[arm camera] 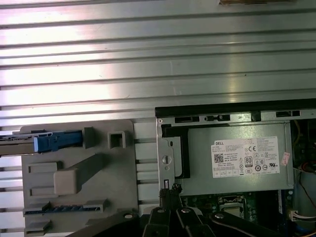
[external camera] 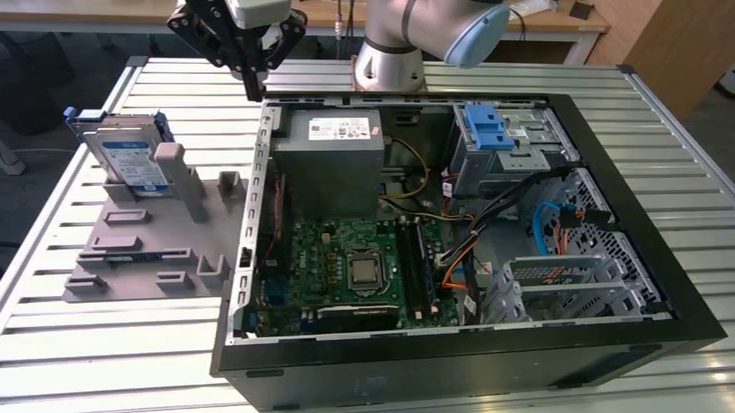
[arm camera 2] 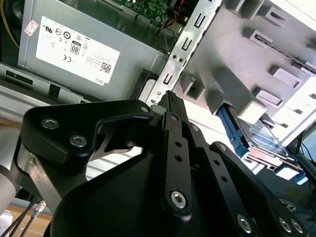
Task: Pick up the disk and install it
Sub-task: 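Reach for the disk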
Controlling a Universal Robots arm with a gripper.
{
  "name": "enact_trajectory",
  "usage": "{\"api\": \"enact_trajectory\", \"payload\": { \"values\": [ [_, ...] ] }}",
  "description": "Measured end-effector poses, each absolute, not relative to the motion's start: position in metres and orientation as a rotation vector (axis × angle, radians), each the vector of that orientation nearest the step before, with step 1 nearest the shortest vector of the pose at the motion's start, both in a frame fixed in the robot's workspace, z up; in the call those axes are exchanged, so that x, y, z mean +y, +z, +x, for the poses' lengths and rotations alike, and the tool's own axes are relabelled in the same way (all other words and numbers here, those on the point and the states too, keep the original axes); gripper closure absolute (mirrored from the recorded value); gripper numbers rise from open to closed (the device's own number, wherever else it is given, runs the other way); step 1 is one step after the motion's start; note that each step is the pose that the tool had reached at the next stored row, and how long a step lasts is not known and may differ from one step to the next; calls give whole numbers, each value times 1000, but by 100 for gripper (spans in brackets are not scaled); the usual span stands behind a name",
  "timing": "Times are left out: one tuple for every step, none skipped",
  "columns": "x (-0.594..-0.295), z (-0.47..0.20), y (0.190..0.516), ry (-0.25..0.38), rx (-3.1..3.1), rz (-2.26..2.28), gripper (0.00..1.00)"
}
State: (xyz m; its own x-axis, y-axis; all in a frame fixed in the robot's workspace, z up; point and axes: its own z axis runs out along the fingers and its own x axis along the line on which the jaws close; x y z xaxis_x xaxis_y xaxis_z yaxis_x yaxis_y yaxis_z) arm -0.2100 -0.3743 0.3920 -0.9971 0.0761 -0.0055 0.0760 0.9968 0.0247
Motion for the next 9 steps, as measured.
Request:
{"api": "enact_trajectory", "payload": {
  "values": [
    [-374, -210, 392, 38, 3133, 119, 89],
    [-374, -211, 392, 38, 3133, 119, 89],
    [-374, -211, 392, 38, 3133, 119, 89],
    [-374, -212, 392, 38, 3133, 119, 89],
    [-374, -212, 392, 38, 3133, 119, 89],
    [-374, -213, 392, 38, 3133, 119, 89],
    [-374, -214, 392, 38, 3133, 119, 89],
    [-374, -214, 392, 38, 3133, 119, 89],
    [-374, -215, 392, 38, 3133, 119, 89]
  ]
}}
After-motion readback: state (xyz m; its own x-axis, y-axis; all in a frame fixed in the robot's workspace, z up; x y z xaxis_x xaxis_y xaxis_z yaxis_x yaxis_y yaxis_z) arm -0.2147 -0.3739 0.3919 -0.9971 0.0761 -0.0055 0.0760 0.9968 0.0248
